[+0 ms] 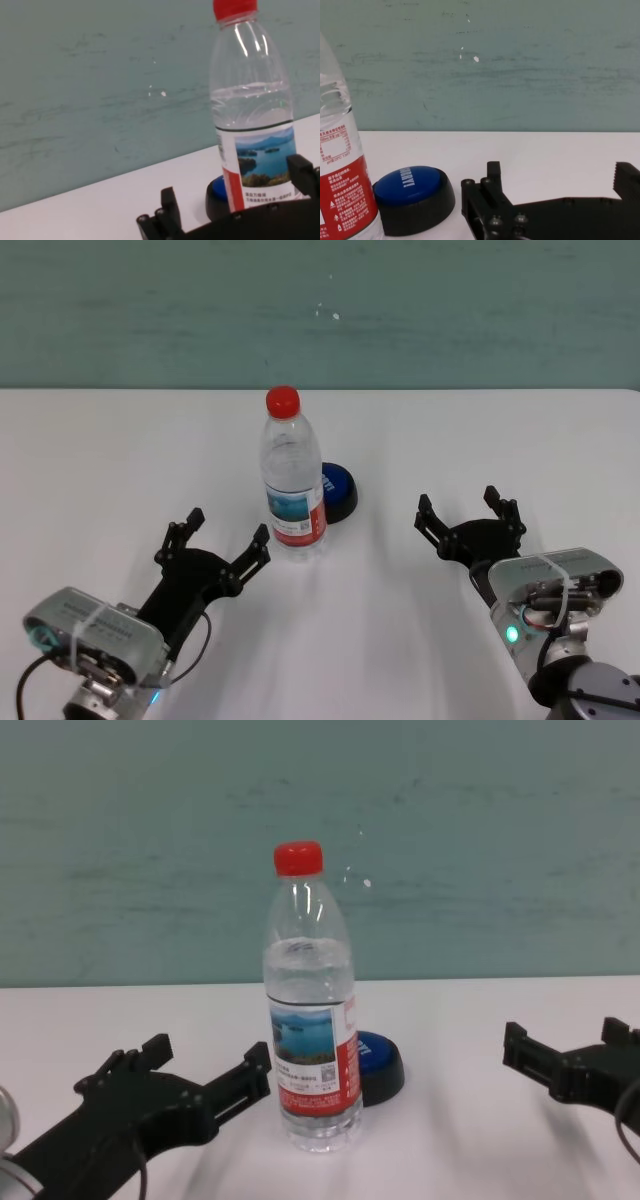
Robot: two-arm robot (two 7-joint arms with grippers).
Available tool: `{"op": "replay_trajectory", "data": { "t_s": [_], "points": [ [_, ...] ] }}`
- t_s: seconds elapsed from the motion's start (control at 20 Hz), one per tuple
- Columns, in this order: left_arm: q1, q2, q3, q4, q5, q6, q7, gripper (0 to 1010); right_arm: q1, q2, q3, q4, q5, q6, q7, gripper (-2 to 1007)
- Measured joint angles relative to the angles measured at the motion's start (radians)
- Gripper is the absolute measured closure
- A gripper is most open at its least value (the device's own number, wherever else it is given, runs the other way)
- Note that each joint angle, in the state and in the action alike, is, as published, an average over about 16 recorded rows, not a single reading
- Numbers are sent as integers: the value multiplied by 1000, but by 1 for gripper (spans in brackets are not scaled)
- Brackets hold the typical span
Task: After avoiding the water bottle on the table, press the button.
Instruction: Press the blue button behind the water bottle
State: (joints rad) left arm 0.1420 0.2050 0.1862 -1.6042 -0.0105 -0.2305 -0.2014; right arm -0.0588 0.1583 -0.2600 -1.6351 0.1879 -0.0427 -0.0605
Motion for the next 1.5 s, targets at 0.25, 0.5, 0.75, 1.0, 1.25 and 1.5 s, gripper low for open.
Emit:
{"op": "replay_trajectory", "data": {
  "t_s": [0.25, 0.5, 0.75, 1.0, 1.25, 1.5],
  "points": [
    [-5, -3, 5, 4, 6, -2, 2, 0, 0, 0, 0, 0, 0, 0, 0, 1],
    [-9, -6, 9, 8, 11, -3, 4, 0, 0, 0, 0, 0, 0, 0, 0, 1],
    [-13, -9, 13, 13, 16, -4, 6, 0, 0, 0, 0, 0, 0, 0, 0, 1],
    [-17, -12, 15, 19, 21, -3, 8, 0, 0, 0, 0, 0, 0, 0, 0, 1],
    [-20, -14, 15, 23, 23, -2, 10, 0, 0, 0, 0, 0, 0, 0, 0, 1],
    [-19, -14, 13, 22, 20, -1, 10, 0, 0, 0, 0, 0, 0, 0, 0, 1]
  ]
}}
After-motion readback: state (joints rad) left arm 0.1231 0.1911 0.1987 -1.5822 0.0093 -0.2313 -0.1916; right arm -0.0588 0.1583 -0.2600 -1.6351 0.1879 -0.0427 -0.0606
